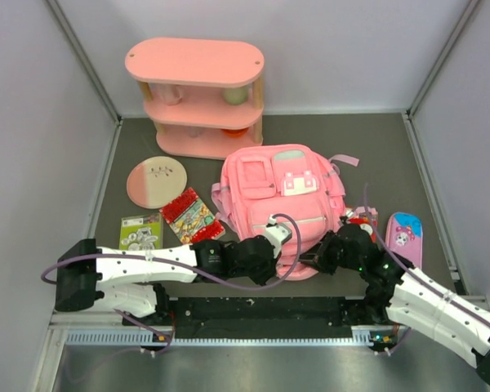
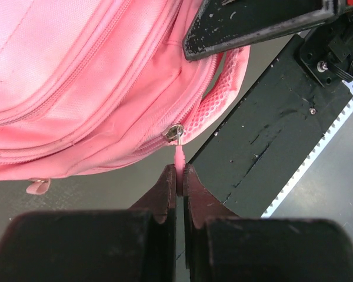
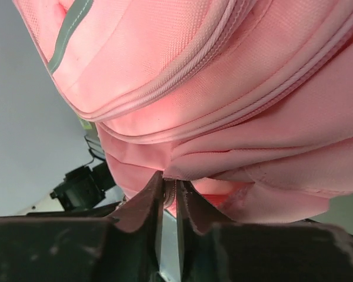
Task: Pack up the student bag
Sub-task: Unzip the student bag at the center of the board.
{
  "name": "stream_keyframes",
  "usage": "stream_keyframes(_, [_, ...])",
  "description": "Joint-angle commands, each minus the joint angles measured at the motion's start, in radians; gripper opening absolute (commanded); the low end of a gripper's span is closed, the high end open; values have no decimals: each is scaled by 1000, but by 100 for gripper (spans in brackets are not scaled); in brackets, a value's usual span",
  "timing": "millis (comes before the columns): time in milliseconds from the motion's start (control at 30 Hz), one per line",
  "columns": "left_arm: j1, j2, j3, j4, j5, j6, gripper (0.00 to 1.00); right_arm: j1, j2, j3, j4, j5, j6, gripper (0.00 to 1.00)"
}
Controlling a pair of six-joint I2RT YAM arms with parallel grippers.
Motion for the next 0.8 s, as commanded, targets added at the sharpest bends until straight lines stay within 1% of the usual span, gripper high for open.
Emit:
stream_keyframes(0, [-5,-8,52,143,39,17,0,17,-21,-9,123,99,44,0])
stream_keyframes(67, [-5,-11,45,127,32,15,0,16,-25,0,111,113,33,0])
stream_keyframes(133, [-5,-23,32,67,-24,12,0,17,-44,40,51,147,-10,0])
stream_keyframes(167, [-5,-31,28,36,-59,6,0,16,-54,55,-19,185,-22,0])
stream_keyframes(200, [-4,-50,22,3,-136,-9,0,16,-80,84,-55,228,-48,0])
stream_keyframes(300, [21,-96,-26,-117,-210,-28,0,16,-131,103,-132,274,-70,0])
stream_keyframes(367, [68,-120,-72,-166,-227,-34,0,14,-172,97,-140,274,-71,0])
stream_keyframes(500, [171,-167,-124,-225,-259,-58,0,16,-186,96,-153,230,-82,0])
stream_keyframes(533, [220,-169,-130,-238,-268,-64,0,14,-189,96,-155,225,-84,0])
stream_keyframes(600, [272,-160,-144,-249,-291,-60,0,16,-209,89,-158,221,-84,0])
stream_keyframes(633, [322,-155,-143,-248,-293,-51,0,16,-217,89,-158,216,-82,0])
stream_keyframes(767, [409,-106,-103,-239,-331,-34,0,14,-226,108,-158,199,-110,0])
